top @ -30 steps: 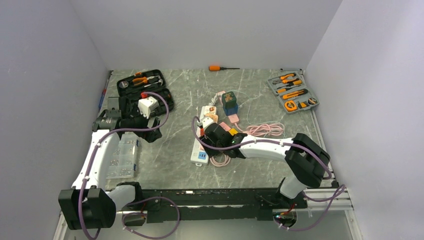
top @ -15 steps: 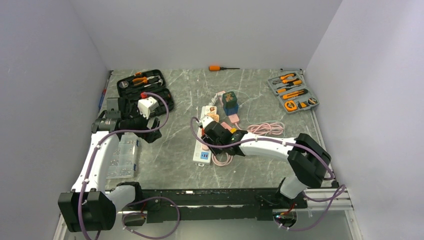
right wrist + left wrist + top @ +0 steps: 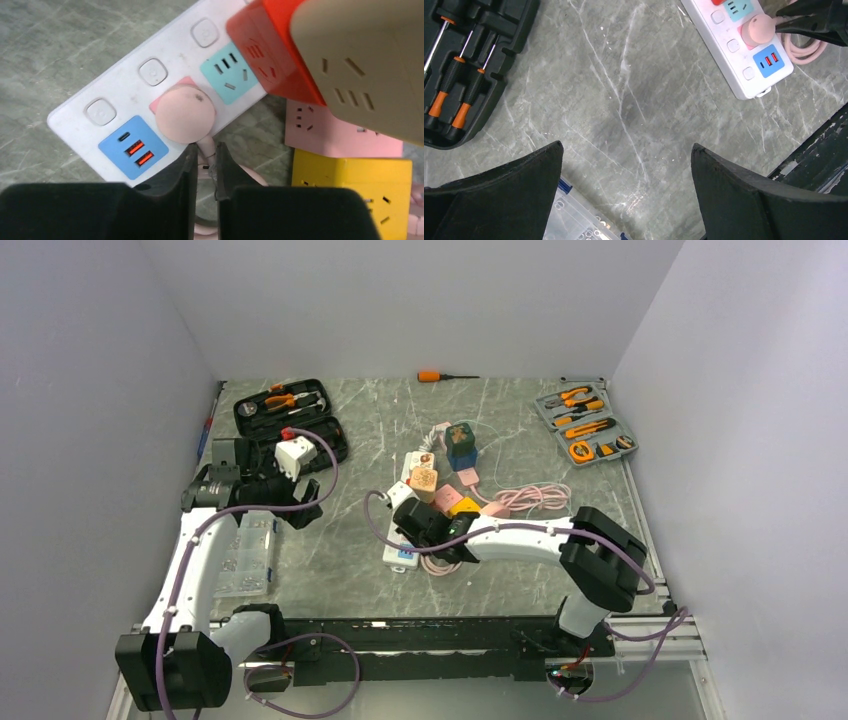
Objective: Pull the plug off the socket
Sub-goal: Remove the plug from the socket.
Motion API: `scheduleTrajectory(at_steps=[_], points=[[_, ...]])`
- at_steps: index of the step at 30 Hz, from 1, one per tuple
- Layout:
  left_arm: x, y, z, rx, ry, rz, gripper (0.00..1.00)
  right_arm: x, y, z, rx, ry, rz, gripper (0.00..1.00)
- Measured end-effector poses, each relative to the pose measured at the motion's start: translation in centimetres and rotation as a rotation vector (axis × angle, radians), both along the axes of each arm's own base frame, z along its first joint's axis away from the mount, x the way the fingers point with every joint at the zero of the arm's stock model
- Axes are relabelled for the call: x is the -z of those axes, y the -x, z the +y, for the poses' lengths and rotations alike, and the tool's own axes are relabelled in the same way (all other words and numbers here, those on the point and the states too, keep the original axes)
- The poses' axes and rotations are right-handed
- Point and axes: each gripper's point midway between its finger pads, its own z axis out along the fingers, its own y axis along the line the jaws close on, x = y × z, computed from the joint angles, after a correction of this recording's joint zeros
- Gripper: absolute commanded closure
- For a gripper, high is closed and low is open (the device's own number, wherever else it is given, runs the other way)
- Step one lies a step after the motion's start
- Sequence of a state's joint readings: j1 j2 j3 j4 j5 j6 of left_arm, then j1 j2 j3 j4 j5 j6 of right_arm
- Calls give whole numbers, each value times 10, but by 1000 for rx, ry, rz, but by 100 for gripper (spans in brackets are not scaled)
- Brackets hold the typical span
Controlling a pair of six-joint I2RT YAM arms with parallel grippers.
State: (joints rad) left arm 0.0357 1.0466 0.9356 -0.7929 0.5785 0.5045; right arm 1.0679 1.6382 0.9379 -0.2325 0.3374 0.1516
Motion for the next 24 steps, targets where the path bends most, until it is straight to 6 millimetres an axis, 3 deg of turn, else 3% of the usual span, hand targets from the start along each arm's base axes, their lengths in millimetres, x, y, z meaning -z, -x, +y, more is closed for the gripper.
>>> scheduleTrajectory(at_steps=[9,14,18,24], points=[[-8,4,-5,22,19,-27,1,-7,10,28,-50,-14,-9,100],[-22,13,-11,88,23,-172,1,-26,8,49,-72,-86,31,100],[-21,29,-10,212,-75,-307,1,-42,2,63,-71,-162,56,100],[-7,31,-15,403,-176,-466,1,-47,-10,63,-35,-259,136,100]])
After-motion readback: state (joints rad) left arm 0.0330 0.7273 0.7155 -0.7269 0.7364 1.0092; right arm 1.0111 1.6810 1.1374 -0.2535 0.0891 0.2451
